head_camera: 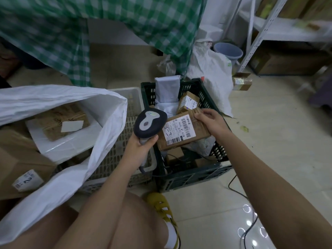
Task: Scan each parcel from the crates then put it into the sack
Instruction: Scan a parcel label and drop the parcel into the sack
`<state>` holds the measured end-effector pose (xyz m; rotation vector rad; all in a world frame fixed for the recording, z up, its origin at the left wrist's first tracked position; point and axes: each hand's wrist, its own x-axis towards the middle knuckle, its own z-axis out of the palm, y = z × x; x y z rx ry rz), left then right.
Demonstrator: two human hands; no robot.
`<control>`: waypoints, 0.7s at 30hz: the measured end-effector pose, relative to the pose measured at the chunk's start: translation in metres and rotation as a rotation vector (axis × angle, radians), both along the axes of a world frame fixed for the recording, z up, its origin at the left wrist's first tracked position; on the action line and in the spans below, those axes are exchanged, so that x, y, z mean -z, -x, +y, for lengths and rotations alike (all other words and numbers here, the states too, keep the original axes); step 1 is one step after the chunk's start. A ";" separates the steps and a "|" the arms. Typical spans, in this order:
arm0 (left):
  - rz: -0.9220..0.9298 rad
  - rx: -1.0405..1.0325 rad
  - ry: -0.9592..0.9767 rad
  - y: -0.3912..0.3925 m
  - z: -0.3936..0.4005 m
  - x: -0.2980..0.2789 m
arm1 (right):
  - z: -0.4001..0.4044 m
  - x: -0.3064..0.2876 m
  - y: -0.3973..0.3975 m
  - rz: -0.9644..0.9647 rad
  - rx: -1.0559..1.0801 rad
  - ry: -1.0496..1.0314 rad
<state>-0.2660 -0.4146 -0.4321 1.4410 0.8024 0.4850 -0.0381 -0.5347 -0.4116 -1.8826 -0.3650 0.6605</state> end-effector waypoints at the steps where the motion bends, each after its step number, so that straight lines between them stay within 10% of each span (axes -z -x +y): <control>1: 0.002 0.038 0.000 -0.001 0.000 0.001 | 0.006 -0.007 -0.006 -0.050 -0.057 0.037; 8: 0.044 0.287 0.050 -0.014 -0.001 0.007 | 0.043 -0.040 -0.046 -0.291 -0.400 0.320; 21: 0.063 0.339 0.096 -0.019 0.001 0.010 | 0.053 -0.021 -0.068 -0.357 -0.420 0.375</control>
